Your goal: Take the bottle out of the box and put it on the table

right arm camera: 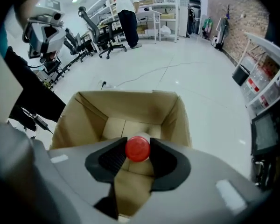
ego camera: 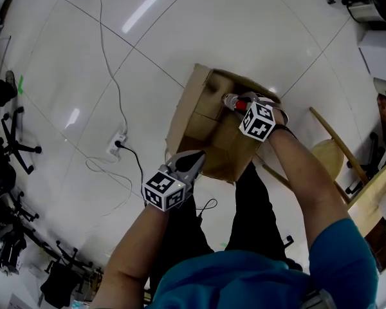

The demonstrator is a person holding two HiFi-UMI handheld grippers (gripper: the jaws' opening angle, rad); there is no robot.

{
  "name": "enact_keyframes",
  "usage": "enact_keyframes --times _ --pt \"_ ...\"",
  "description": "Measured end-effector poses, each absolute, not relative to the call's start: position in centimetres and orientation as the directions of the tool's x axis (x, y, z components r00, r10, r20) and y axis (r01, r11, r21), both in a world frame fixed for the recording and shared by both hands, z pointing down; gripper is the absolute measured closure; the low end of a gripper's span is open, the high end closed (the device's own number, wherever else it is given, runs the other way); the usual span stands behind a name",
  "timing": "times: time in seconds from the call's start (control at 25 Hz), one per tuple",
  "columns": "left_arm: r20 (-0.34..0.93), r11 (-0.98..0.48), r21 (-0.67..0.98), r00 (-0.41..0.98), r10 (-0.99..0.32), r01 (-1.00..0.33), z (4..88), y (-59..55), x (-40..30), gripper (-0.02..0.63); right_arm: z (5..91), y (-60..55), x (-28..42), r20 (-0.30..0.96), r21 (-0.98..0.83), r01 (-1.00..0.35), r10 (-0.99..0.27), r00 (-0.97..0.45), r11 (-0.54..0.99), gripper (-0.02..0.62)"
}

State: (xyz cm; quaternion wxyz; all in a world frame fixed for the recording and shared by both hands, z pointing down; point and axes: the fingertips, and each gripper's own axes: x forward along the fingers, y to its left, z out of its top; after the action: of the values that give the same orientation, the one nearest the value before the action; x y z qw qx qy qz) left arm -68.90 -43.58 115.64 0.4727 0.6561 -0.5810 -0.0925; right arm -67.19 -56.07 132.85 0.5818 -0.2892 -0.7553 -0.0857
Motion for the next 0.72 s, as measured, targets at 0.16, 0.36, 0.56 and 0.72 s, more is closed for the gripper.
enact_keyframes --times 0.16,0.36,0.56,0.72 --pt "0.409 0.113 0.698 0.264 -0.874 -0.707 109.8 -42.6 -67.8 0.607 125.8 -54.6 -66.4 0.923 -0.186 0.562 0.34 -0.182 0.806 0.446" --pt "0.379 0.108 0.624 0.179 -0.908 -0.774 102.6 -40.2 -65.7 0.608 117.9 -52.0 -63.1 0.91 -0.152 0.596 0.347 -0.226 0.788 0.446" --pt "0.345 0.113 0.579 0.118 -0.931 -0.808 97.0 -36.1 -63.6 0.609 111.0 -47.8 -59.9 0.905 -0.106 0.65 0.344 -0.25 0.753 0.446" --pt "0.318 0.106 0.564 0.096 -0.943 -0.819 93.1 -32.7 -60.9 0.607 105.2 -44.6 -57.4 0.9 -0.082 0.67 0.343 -0.267 0.738 0.446"
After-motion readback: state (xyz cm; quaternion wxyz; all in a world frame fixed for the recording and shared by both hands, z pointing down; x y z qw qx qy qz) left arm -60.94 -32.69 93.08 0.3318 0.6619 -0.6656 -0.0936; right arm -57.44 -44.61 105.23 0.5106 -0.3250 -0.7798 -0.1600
